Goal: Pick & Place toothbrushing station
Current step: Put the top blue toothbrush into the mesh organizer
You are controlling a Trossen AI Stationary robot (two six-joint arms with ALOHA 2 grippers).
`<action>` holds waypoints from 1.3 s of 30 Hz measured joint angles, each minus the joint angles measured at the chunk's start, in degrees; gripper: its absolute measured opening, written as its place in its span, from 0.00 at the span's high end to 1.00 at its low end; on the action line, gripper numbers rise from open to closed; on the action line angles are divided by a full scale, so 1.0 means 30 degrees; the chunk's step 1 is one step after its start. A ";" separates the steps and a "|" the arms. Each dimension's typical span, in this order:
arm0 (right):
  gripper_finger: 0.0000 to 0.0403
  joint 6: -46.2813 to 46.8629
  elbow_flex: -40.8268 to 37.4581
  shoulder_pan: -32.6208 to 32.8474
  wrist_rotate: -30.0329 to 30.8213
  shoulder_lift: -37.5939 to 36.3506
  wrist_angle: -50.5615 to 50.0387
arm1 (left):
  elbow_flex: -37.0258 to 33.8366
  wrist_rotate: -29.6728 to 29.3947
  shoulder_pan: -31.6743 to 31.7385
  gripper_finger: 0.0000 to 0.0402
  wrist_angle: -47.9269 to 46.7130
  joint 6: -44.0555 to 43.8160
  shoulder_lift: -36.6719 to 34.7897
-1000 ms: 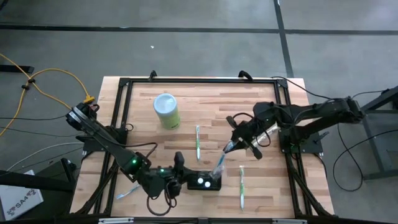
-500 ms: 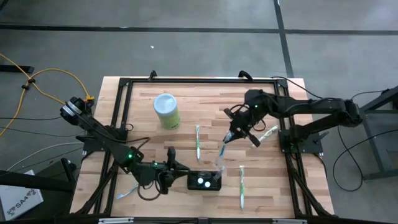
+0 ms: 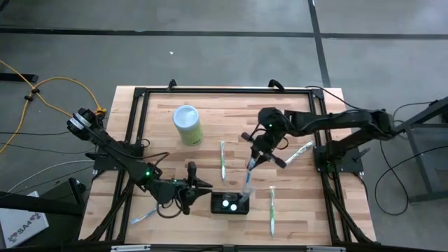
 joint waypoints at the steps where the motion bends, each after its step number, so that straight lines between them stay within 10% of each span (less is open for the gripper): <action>1: 0.98 -0.0124 0.0000 -0.0001 -0.0318 0.0135 0.0071 | 0.0000 -0.0001 0.0000 0.82 0.0054 -0.0009 -0.0007; 39: 0.98 -0.1667 -0.0007 0.1681 0.0851 0.4079 0.1118 | 0.0007 0.0306 0.0838 0.82 0.0067 -0.0481 0.0000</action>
